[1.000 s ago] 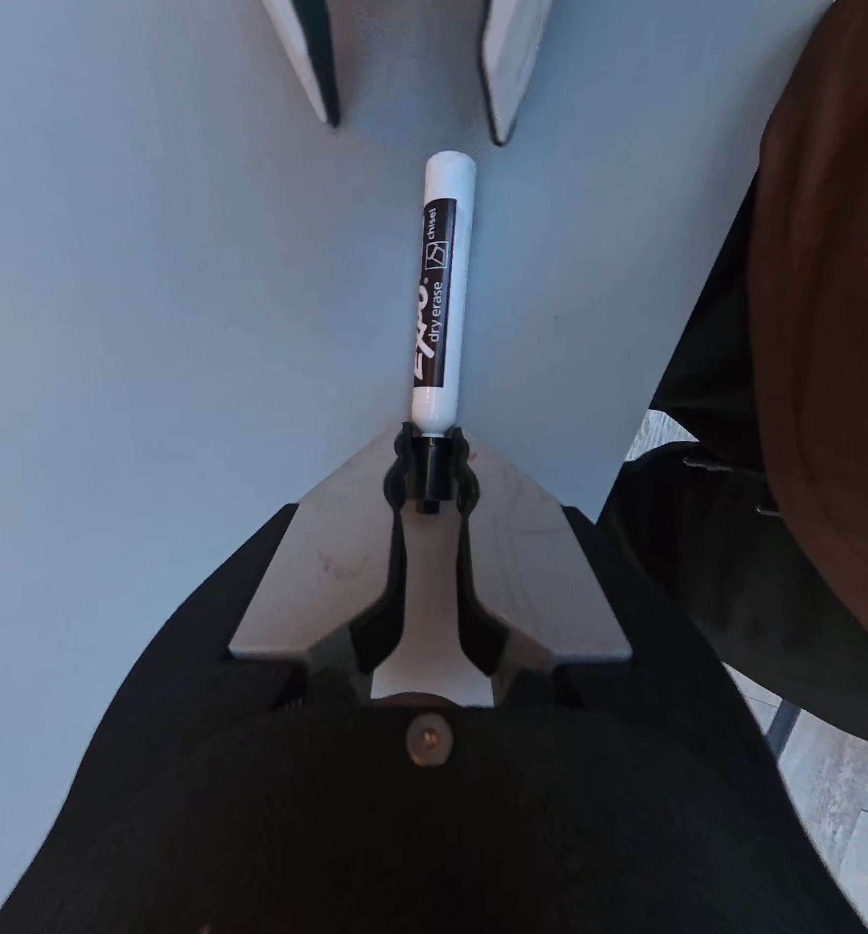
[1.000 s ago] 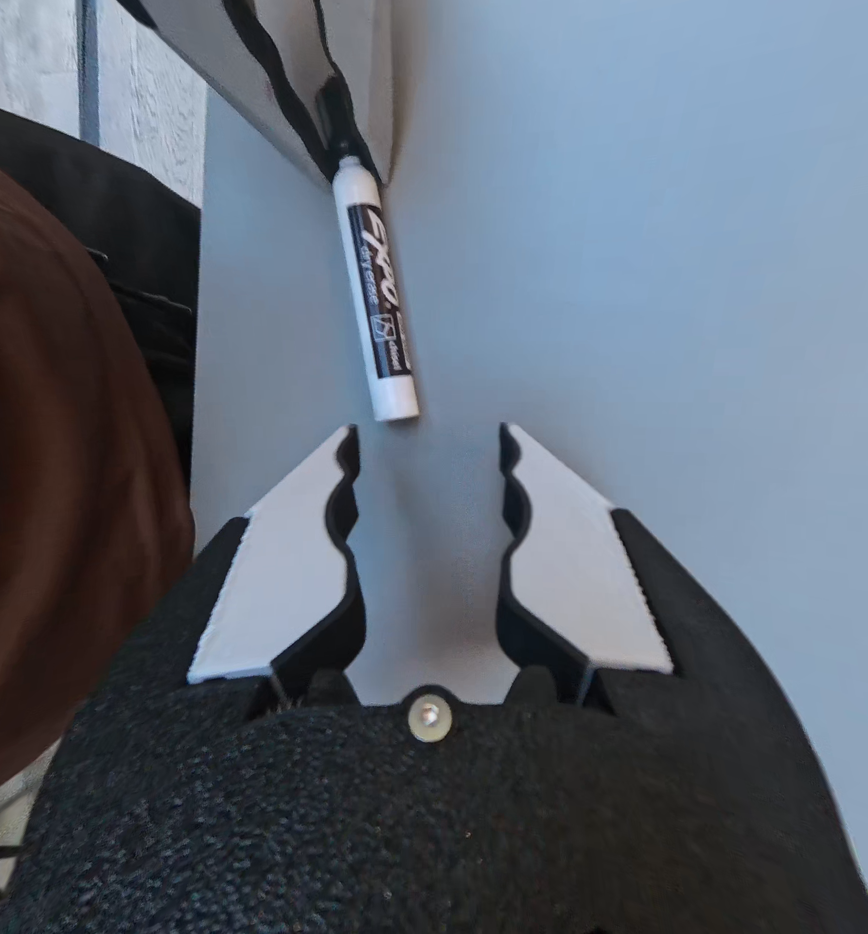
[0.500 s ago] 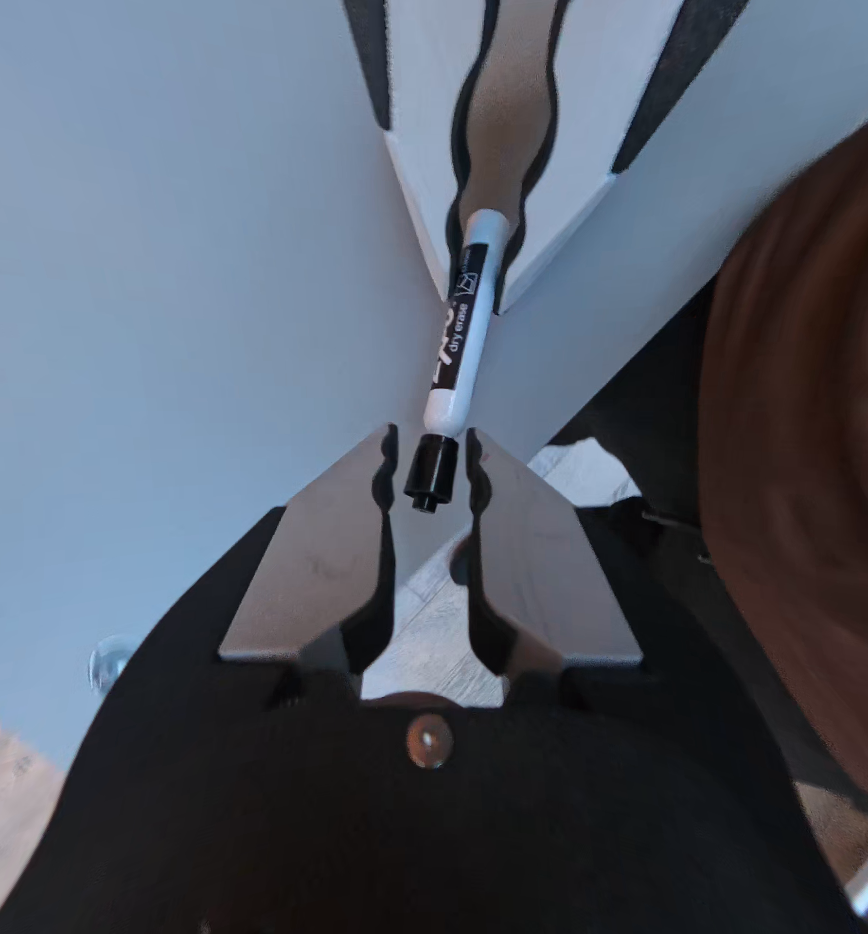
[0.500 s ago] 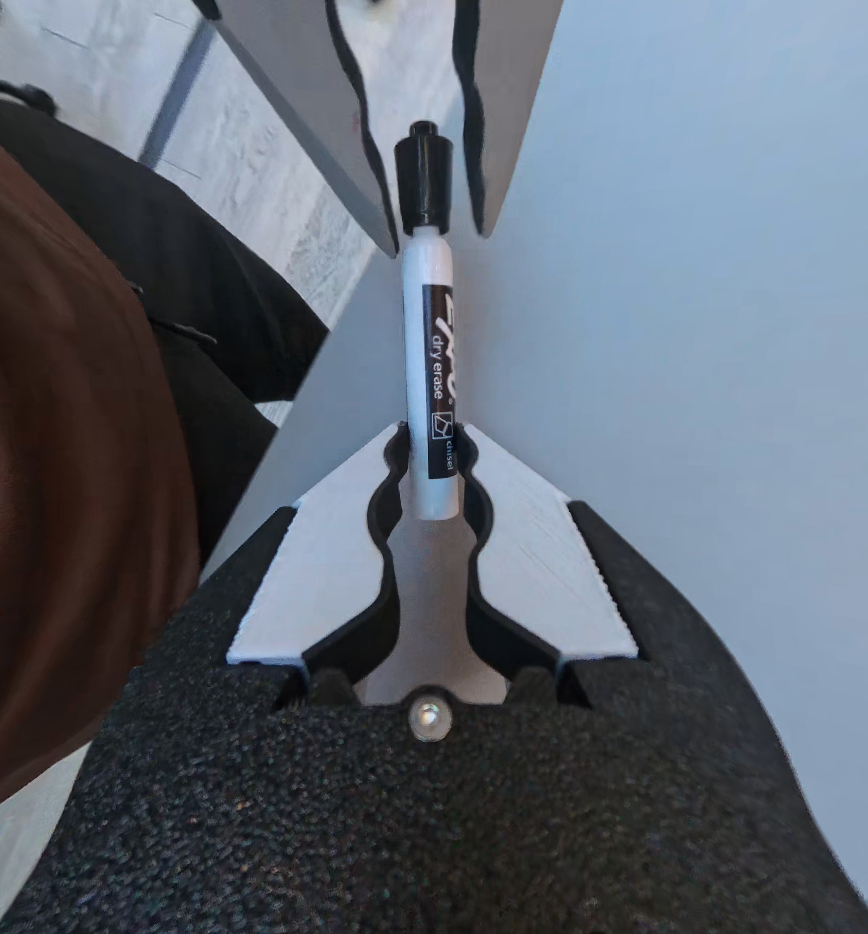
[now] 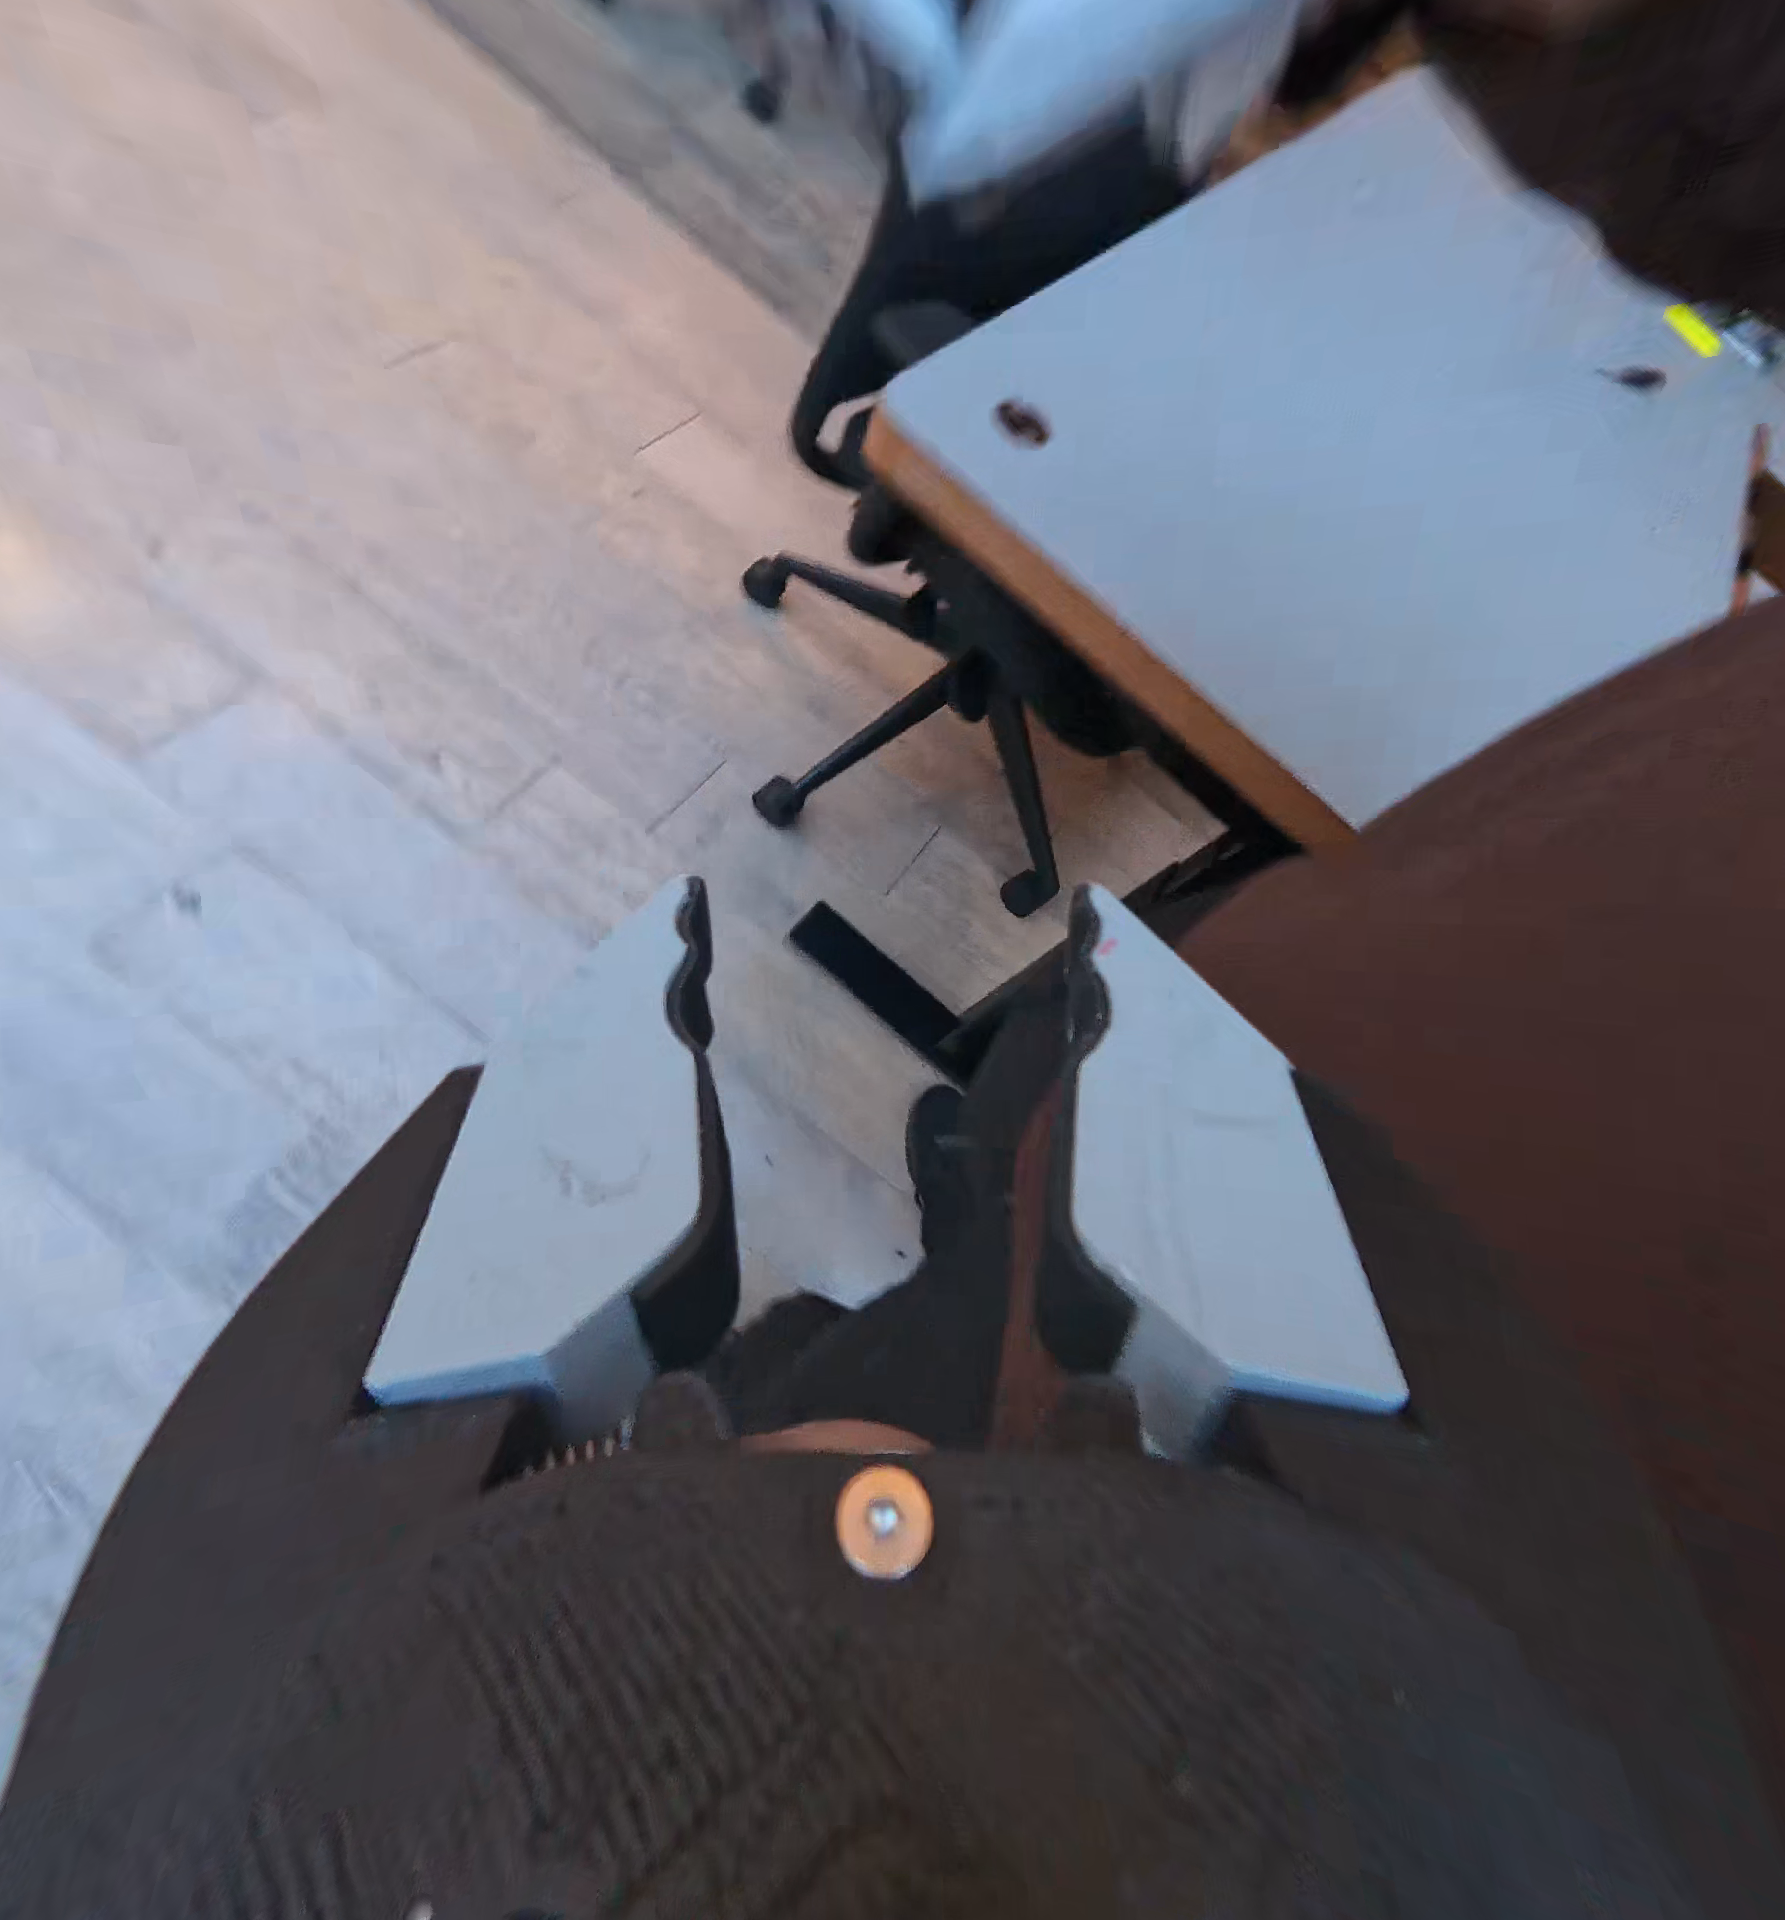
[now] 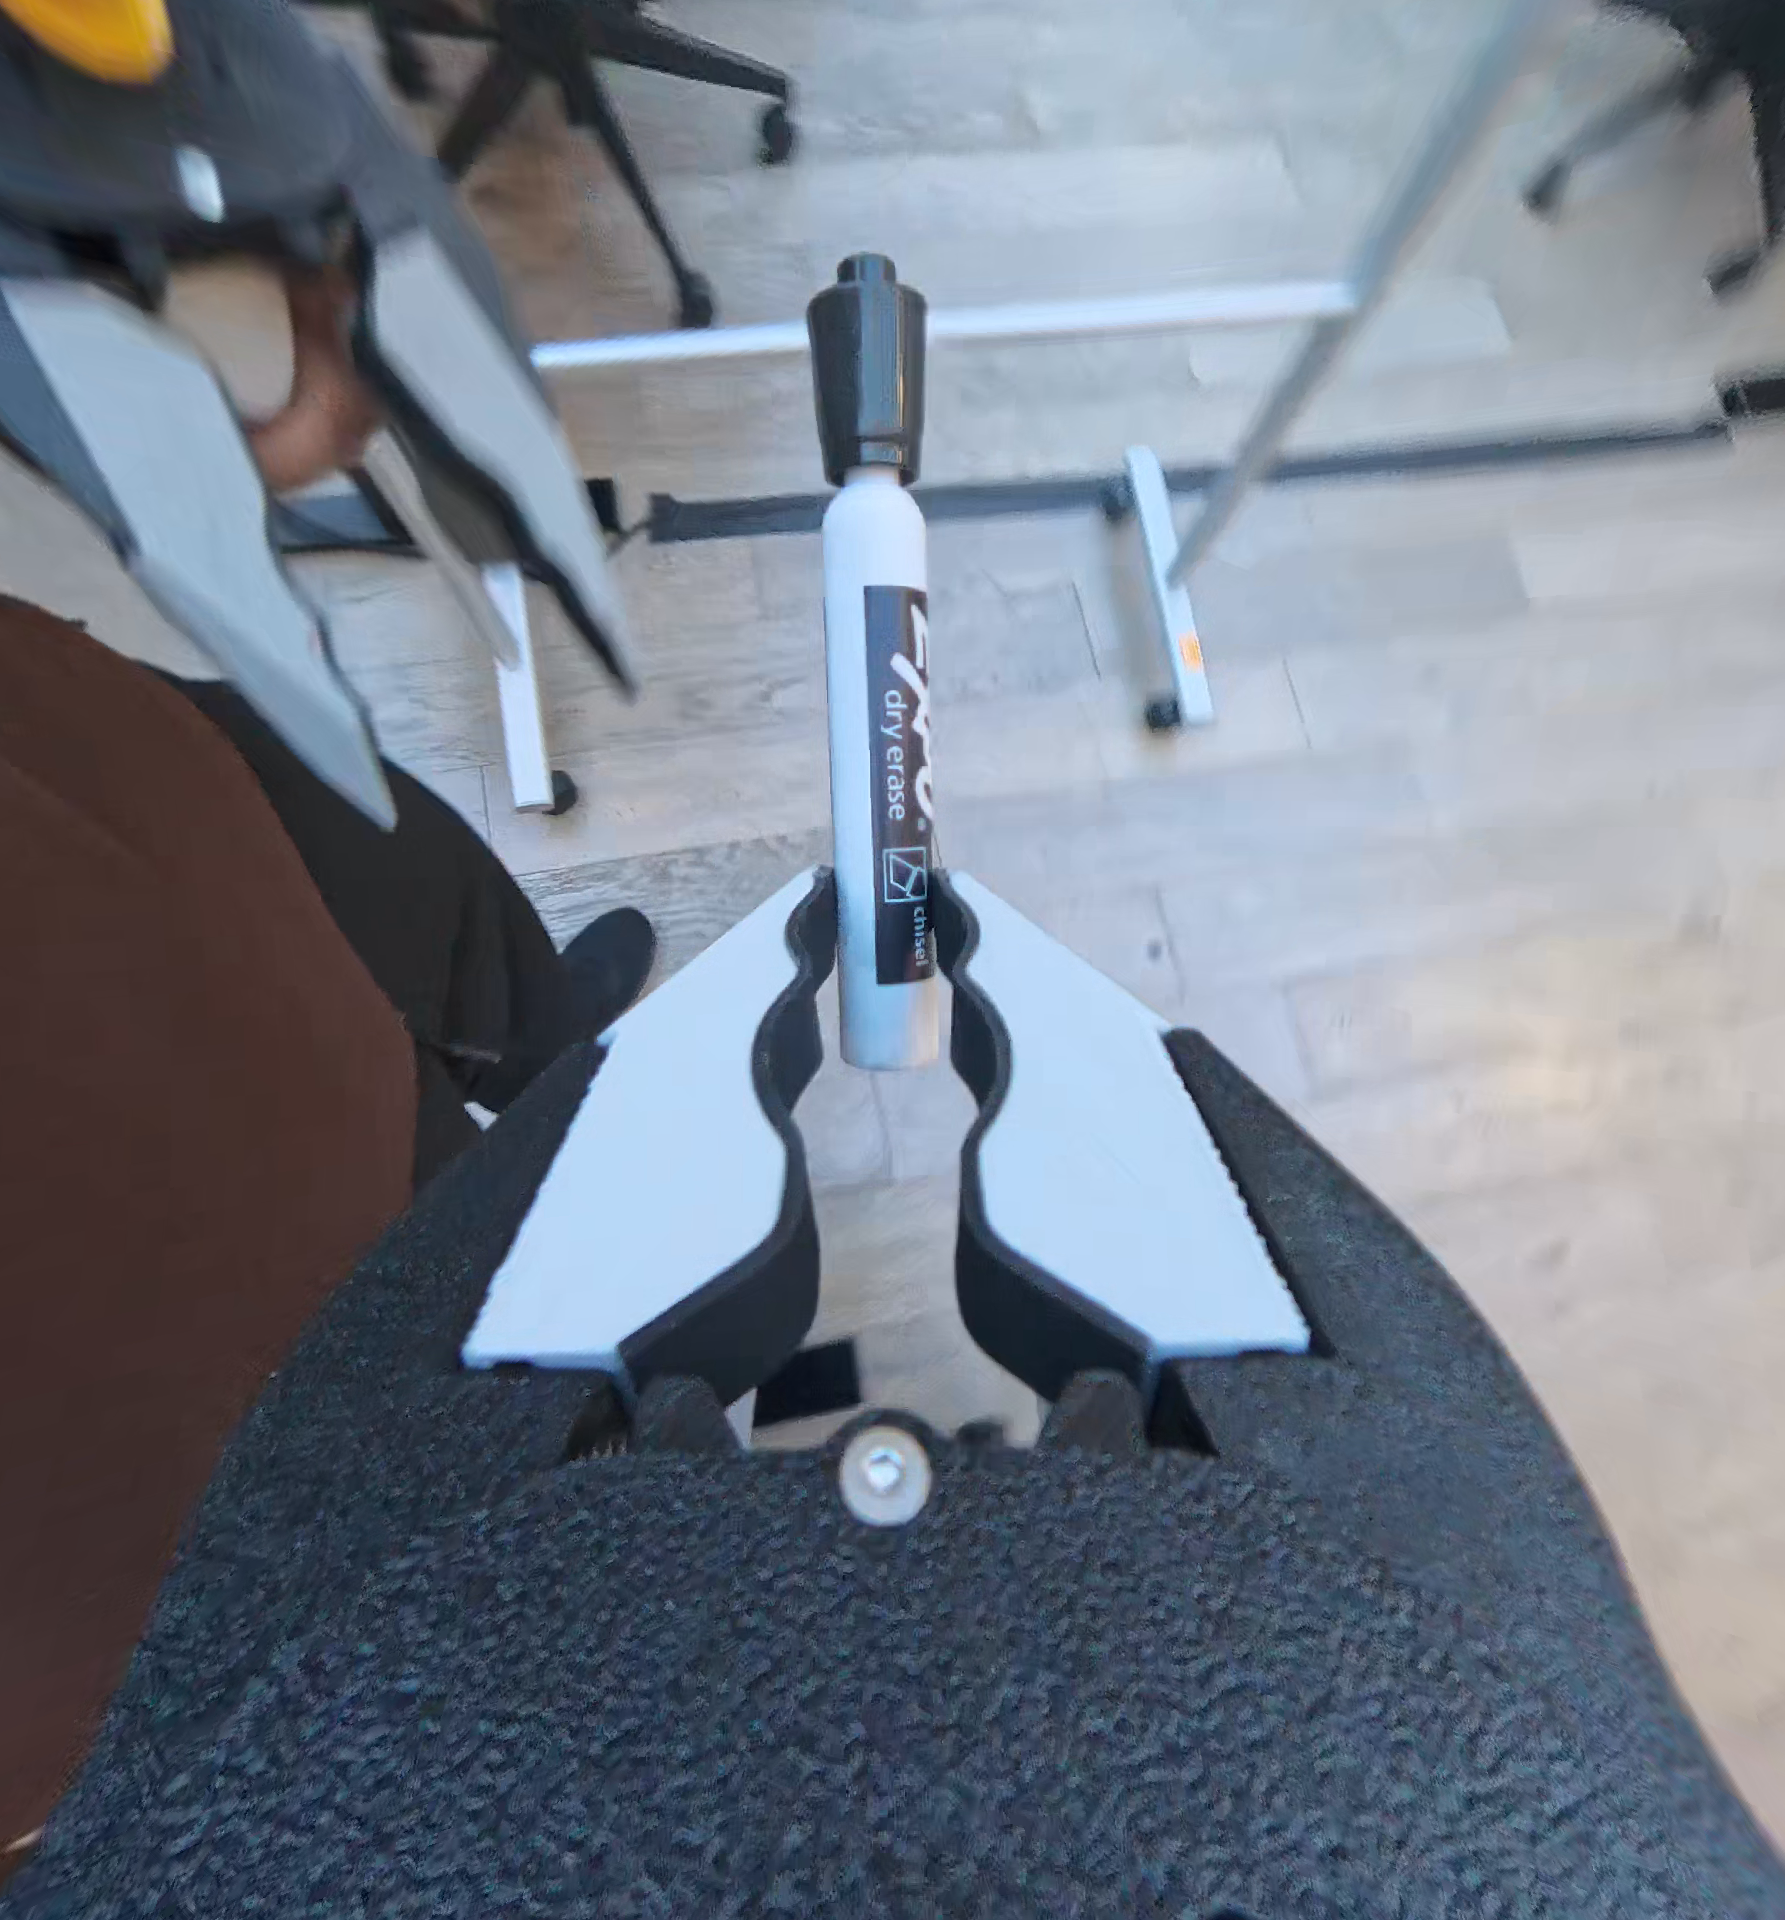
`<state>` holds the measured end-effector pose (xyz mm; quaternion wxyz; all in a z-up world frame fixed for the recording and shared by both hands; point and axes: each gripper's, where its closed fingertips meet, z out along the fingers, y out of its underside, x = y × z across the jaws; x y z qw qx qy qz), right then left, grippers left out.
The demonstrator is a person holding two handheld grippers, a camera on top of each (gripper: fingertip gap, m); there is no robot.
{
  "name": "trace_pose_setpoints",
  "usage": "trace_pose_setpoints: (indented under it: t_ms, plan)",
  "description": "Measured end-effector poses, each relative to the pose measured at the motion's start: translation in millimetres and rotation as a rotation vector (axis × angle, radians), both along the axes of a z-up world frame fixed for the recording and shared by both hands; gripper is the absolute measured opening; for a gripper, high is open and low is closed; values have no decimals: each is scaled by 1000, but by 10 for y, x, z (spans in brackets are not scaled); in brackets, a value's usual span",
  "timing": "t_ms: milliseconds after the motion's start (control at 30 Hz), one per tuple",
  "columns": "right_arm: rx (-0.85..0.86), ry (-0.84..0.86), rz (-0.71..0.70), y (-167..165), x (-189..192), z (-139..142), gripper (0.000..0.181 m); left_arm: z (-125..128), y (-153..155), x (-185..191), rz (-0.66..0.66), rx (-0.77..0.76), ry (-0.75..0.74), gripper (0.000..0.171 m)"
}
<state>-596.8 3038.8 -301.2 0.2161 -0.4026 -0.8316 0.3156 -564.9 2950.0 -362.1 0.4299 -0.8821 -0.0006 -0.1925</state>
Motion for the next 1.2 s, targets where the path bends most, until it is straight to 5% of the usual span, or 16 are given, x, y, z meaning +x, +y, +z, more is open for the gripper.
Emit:
trace_pose_setpoints:
  t_ms: [267, 400, 533, 733, 900, 1067, 1200]
  plan:
    - [300, 184, 802, -2482, -2191, 358, 17, -538, -1627, -458, 423, -117, -89, 57]
    - [476, 332, 1046, -3627, -3085, 239, 17, -716, -2177, -531, 732, -159, -134, 55]
    - [645, 428, 1215, -4227, -3714, -98, 17, -807, -2545, -420, 1032, -182, -219, 53]
    - [595, 494, 1412, -4428, -3811, -359, 24, -994, -2643, -130, 1388, -301, -343, 54]
    - [350, 555, 1309, -4411, -3740, -205, 26, -1049, -2405, -107, 1579, -341, -451, 53]
    - [-93, 309, 1160, -3991, -3199, -104, 35, -960, -2413, -240, 1624, -433, -461, 53]
    - [-228, 52, 1160, -3552, -2640, -410, 33, -815, -2634, -424, 1755, -490, -373, 55]
